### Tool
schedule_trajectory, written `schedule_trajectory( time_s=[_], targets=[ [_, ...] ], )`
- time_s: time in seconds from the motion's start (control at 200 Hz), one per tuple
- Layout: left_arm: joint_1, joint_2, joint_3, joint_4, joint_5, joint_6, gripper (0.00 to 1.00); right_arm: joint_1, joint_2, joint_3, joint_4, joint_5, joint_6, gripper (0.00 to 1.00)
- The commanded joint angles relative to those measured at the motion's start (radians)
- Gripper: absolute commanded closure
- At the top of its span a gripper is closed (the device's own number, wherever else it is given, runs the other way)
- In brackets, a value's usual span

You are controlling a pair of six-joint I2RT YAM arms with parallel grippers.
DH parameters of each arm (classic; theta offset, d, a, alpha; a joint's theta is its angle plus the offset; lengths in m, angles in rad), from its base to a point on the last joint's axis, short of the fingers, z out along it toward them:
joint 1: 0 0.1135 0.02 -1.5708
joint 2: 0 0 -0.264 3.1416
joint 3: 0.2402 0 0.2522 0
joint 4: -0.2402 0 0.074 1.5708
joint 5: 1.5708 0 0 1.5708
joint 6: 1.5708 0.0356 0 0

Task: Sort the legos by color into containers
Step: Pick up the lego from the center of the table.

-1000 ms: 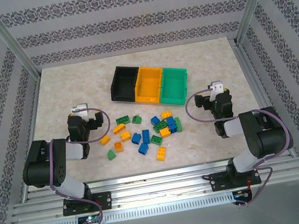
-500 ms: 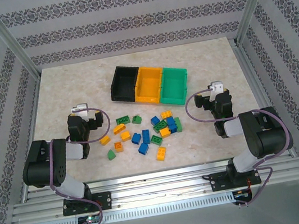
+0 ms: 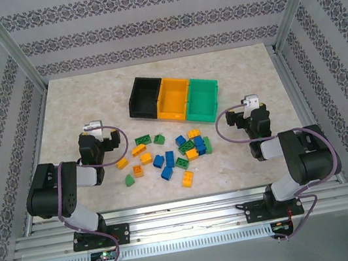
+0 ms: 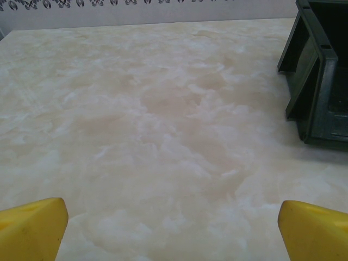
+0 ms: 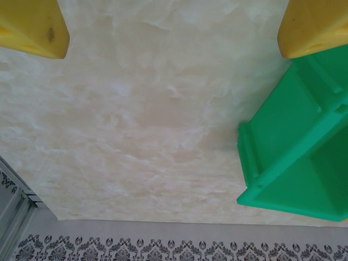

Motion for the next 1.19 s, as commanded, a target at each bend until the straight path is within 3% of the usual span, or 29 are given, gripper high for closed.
schedule_trajectory(
  time_s=[0.0, 0.195, 0.305, 0.44, 0.51, 0.665, 0.824, 0.929, 1.189],
  targets=[
    [0.01, -0.065, 0.002, -0.036, -0.011, 0.013, 0.0, 0.008, -0.091, -0.008, -0.004, 0.004, -0.012, 0.02],
    [0.011, -0.255, 0.055, -0.295, -0.028, -0.014, 0.01, 0.045, -0.274, -0.032, -0.102, 0.052, -0.033, 0.02],
    [0.012, -0.357, 0.134, -0.522, -0.037, -0.092, 0.01, 0.037, -0.399, 0.011, -0.273, 0.088, 0.131, 0.02],
    [0.018, -0.425, 0.165, -0.654, -0.068, -0.328, 0.01, 0.0, -0.448, 0.133, -0.525, -0.045, 0.263, 0.02],
    [0.032, -0.427, 0.176, -0.68, 0.065, -0.355, 0.01, -0.013, -0.423, 0.203, -0.629, -0.144, 0.288, 0.02],
    [0.031, -0.347, 0.335, -0.989, 0.255, -0.405, 0.0, -0.009, -0.305, 0.276, -0.708, -0.265, 0.365, 0.02],
    [0.009, -0.249, 0.443, -1.181, 0.544, -0.372, 0.0, 0.009, -0.174, 0.269, -0.67, -0.236, 0.407, 0.02],
    [-0.06, -0.176, 0.529, -1.344, 0.524, -0.312, 0.0, 0.019, -0.145, 0.263, -0.648, -0.238, 0.421, 0.02],
    [-0.209, 0.037, 0.715, -1.557, 0.398, -0.233, 0.0, 0.079, -0.187, 0.172, -0.592, -0.077, 0.451, 0.02]
  ],
)
